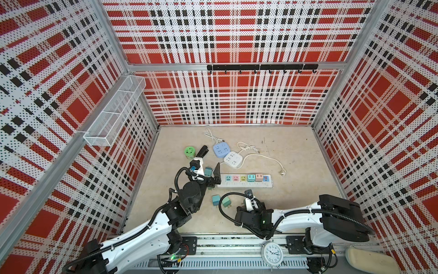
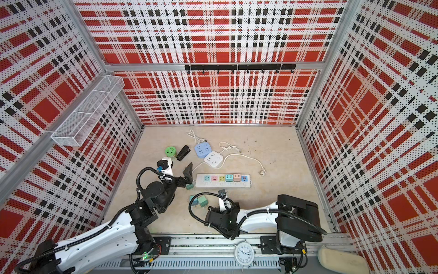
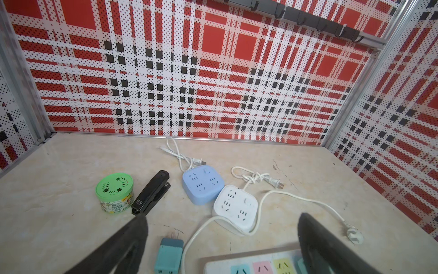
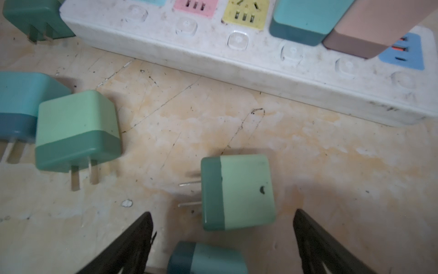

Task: Insert the plug
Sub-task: 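Lower the right gripper onto another teal adapter near the robot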

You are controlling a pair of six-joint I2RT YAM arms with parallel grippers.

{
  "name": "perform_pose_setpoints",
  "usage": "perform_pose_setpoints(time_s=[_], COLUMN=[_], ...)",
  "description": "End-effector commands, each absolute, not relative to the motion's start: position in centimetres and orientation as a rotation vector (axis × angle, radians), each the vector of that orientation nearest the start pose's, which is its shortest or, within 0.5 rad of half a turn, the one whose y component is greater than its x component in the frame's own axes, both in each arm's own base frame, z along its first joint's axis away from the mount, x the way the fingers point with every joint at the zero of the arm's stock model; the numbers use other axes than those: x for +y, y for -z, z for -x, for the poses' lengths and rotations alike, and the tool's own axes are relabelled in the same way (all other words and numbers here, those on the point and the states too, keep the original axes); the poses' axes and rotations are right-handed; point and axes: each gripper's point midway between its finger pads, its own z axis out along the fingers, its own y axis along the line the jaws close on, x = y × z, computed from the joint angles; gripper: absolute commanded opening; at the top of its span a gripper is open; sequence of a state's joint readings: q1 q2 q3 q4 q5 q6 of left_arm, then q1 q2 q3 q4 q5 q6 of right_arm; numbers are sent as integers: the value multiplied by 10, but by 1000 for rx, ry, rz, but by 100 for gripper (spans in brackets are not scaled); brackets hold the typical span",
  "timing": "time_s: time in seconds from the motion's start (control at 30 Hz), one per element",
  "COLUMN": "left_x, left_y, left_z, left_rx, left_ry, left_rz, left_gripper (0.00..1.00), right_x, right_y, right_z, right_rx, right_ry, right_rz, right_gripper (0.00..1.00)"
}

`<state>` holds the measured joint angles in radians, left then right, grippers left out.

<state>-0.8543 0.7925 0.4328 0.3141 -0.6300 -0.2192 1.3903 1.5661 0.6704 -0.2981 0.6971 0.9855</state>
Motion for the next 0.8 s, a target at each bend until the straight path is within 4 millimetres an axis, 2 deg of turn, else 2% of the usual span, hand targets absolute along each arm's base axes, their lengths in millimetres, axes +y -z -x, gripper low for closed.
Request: perform_pose_setpoints(time_s=[0.0, 0.27, 0.47, 0.6, 0.77], left_x=[-160, -163, -165, -164, -165], left_y=[-268, -265, -265, -265, -264], left_z=[-272, -273, -273, -272, -273], left_rx=[1604, 1613, 1615, 1613, 1619], left_ry=[340, 343, 350, 344, 337], left_rz=[-18, -30, -38, -35, -41], left_gripper=[99, 99, 99, 99, 99], right_x=[264, 251, 233, 237, 253], right_y=[-29, -29, -27, -27, -32], right_z=[-154, -136, -127, -124, -124], right_rx=[2373, 2396, 2416, 2421, 2400], right_ry=[-89, -95, -60, -134, -220], right_rz=[302, 310, 310, 308, 307], right_gripper=[94, 94, 94, 93, 91])
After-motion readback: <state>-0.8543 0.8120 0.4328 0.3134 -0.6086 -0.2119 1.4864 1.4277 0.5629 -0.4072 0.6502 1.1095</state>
